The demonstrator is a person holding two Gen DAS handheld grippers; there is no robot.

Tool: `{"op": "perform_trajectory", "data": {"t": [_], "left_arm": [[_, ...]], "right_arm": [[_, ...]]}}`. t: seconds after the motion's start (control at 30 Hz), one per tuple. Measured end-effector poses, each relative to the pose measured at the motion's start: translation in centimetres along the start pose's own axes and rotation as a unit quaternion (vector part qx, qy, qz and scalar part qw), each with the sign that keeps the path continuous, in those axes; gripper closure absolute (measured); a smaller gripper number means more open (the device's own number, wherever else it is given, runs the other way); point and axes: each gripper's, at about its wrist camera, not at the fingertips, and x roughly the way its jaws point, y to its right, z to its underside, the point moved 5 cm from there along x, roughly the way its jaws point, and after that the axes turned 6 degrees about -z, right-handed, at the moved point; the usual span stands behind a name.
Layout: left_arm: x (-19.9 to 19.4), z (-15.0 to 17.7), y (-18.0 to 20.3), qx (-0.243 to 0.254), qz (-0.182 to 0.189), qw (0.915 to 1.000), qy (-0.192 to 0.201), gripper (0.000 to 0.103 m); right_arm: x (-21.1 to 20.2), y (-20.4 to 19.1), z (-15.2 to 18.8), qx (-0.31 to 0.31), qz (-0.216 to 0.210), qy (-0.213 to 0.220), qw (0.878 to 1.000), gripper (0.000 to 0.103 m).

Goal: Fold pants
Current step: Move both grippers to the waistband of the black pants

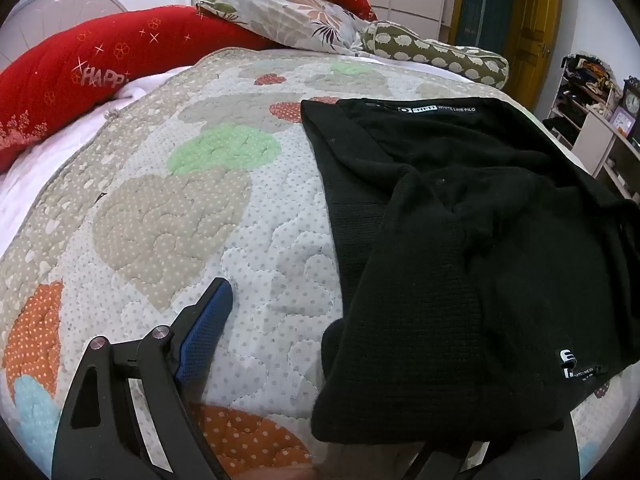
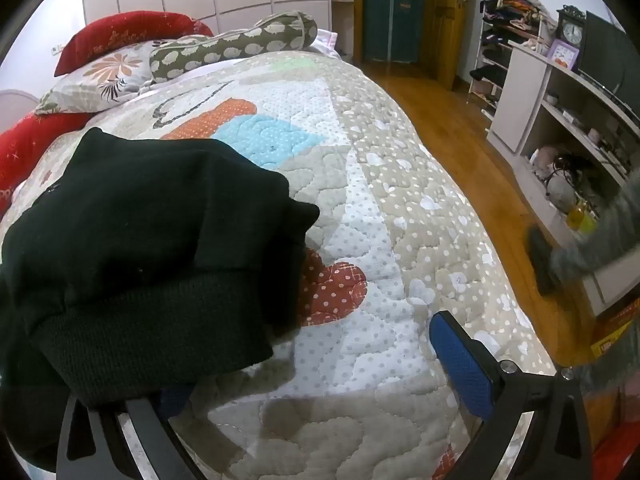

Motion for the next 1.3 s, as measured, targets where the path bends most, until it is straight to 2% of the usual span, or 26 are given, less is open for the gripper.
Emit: {"op": "perform_trajectory", "data": {"t": [0.13,0.23,0.33,0.4,0.47,0.6,0.7,0.87,1.07,1.3], "left_arm": [[0.0,0.0,0.1,0.004,-0.006,1.0000,0.000,0.016],[-0.5,0.1,0.4,0.019,-0.022,0.9996,-0.002,0.015],[-1.3,0.4,0.2,0.045,0.003,0.9983,-0.037,0.016],[-2.6,0.5,-0.4,0.028,0.027,0.9982,-0.046,0.016],[-4.8,-0.1,-1.0,0.016,0.039,0.9988,-0.026,0.016],[-9.1,-2.1,-0.2,0.030,0.034,0.9988,0.018,0.016],[-10.8,-2.8,1.1,0.038,0.046,0.9977,0.031,0.016],[-11.3,-3.4,2.6,0.032,0.050,0.9975,0.039,0.016],[-11.4,-2.8,4.4,0.036,0.047,0.9976,0.036,0.016],[-11.3,-2.2,4.8,0.035,0.040,0.9980,0.034,0.016]], "right_arm": [[-0.2,-0.1,0.0,0.000,0.002,-0.016,1.000,0.000],[-2.0,0.3,0.8,0.021,-0.020,-0.024,0.999,0.000],[-5.1,0.6,2.0,0.050,-0.046,-0.002,0.998,0.002],[-7.4,0.5,2.5,0.034,-0.067,0.022,0.997,0.002],[-9.8,-0.5,2.4,-0.002,-0.080,0.051,0.995,0.002],[-11.7,-3.4,1.5,-0.033,-0.088,0.077,0.993,0.002],[-11.5,-5.7,0.8,-0.044,-0.102,0.091,0.990,0.002],[-10.9,-8.8,1.2,-0.069,-0.104,0.085,0.988,0.002],[-11.8,-9.9,1.9,-0.068,-0.127,0.088,0.986,0.002],[-12.1,-10.4,2.4,-0.067,-0.133,0.088,0.985,0.002]]}}
